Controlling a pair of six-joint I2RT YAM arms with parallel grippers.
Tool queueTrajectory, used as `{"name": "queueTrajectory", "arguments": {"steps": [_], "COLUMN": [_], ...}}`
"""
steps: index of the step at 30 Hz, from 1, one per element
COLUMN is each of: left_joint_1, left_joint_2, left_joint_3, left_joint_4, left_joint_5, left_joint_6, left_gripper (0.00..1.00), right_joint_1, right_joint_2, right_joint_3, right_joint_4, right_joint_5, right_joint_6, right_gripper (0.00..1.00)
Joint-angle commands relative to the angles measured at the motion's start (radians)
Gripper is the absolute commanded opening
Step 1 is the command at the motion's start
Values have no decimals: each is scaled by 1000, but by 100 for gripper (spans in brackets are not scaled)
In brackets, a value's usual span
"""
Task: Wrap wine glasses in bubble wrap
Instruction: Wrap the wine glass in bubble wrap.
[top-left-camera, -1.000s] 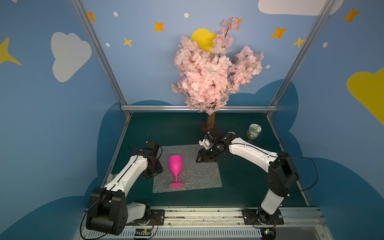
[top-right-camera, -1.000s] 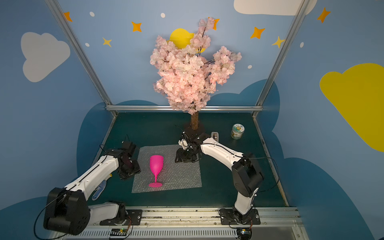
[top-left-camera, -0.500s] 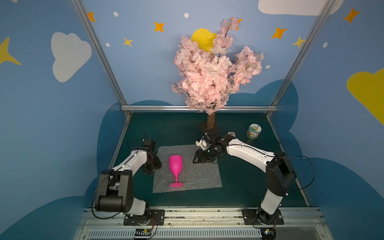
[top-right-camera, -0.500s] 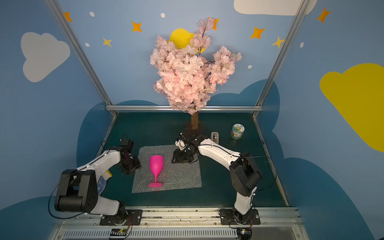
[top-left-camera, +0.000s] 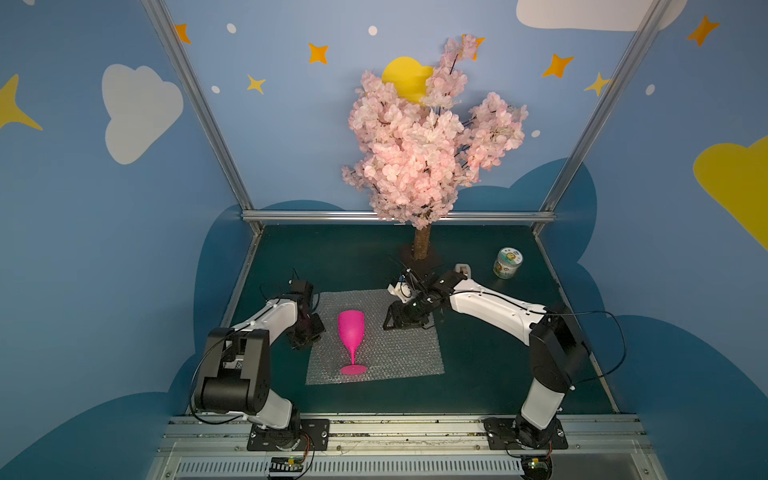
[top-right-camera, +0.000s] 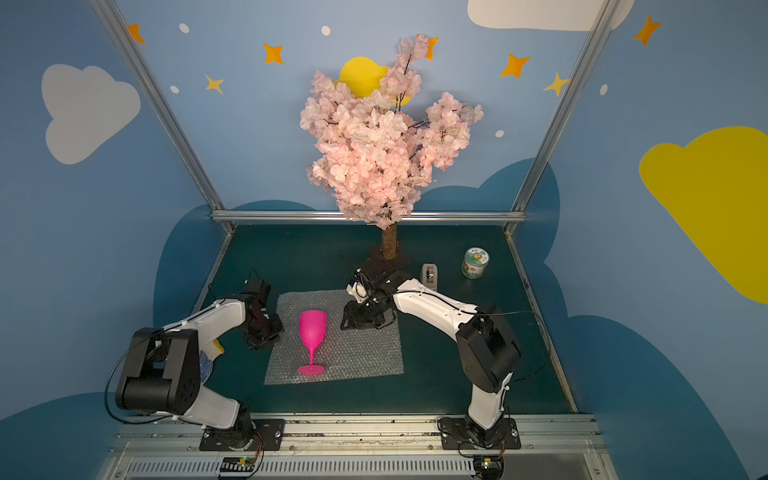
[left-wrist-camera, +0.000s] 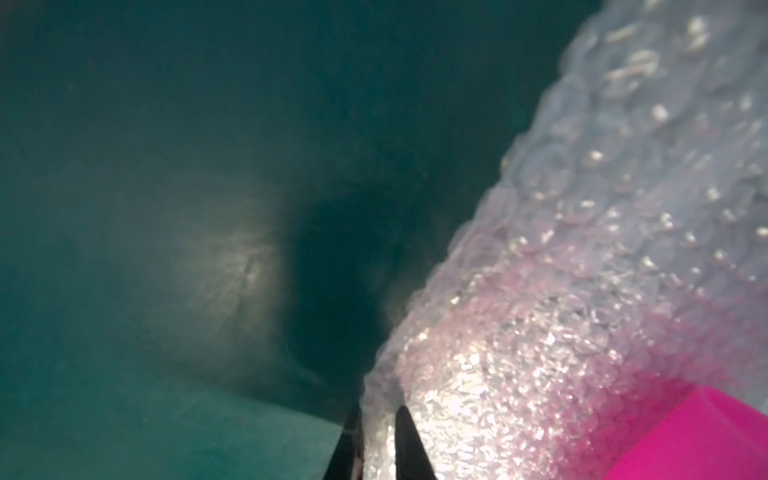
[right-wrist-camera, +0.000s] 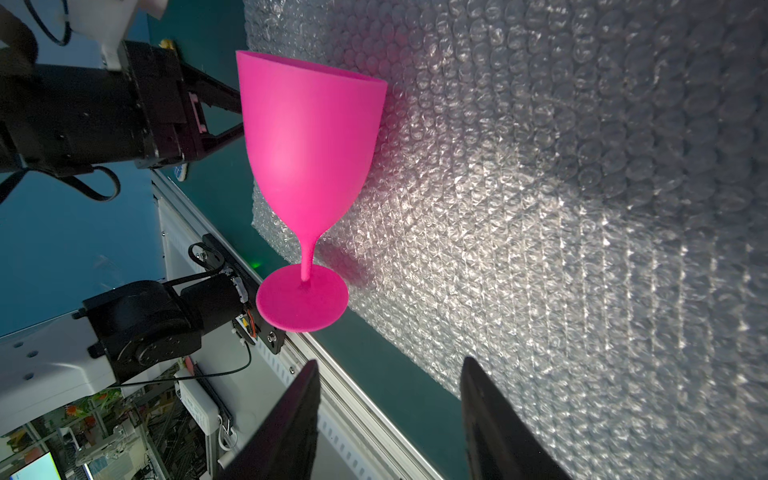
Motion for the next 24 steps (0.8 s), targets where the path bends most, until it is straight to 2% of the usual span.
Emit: {"name": "queueTrajectory", "arguments": {"steps": [1, 6, 10, 17, 24], "left_joint_1": [-22, -68, -112, -191, -268], "left_joint_2": [-35, -143, -242, -339, -318], "left_joint_3": [-5, 9, 1, 24, 90], "left_joint_4": [-35, -106, -145, -193, -209], "left_joint_5": [13, 15, 28, 49, 65], "left_joint_6": [12, 9, 6, -36, -126], "left_gripper": [5, 4, 4, 4, 5], "right_joint_1": [13, 38, 54, 76, 88], "right_joint_2": [-6, -6, 4, 95, 163], "right_joint_3": [-2, -4, -23, 6, 37], "right_joint_4": [10, 38, 128, 206, 253], "right_joint_5": [-14, -35, -81, -100, -115], "right_joint_6": [11, 26, 66, 107, 125], "right_gripper": [54, 53, 47, 44, 36]}}
